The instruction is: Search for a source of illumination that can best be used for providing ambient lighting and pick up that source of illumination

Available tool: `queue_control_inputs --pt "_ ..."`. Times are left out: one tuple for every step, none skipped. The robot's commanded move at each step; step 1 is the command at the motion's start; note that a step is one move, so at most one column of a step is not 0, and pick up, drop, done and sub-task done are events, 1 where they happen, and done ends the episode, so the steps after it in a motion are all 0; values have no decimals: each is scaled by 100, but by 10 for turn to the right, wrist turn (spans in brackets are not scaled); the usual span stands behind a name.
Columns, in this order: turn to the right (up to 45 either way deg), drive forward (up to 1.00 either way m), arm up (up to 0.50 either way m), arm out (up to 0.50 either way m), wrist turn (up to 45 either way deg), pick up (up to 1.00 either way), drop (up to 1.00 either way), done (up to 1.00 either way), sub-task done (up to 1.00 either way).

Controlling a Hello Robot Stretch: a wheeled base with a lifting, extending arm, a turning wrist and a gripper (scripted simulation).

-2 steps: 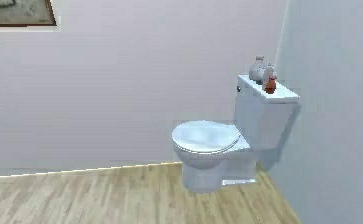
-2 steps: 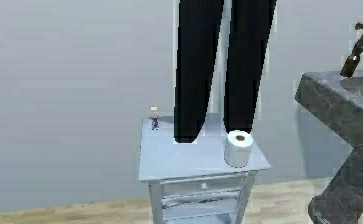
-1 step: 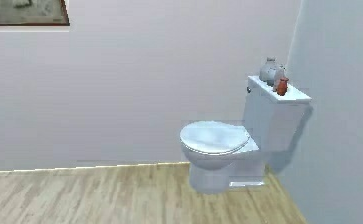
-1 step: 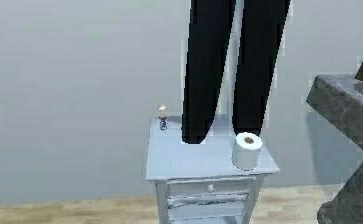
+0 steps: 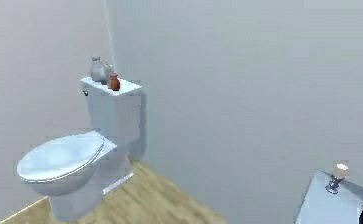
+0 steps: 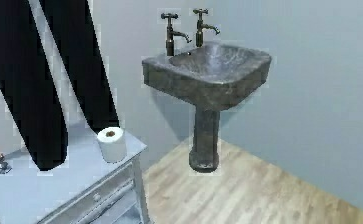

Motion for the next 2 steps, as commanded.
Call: queue_control_inputs --pt "450 0 0 0 0 0 0 0 0" --pt "270 0 0 0 0 0 0 0 0"
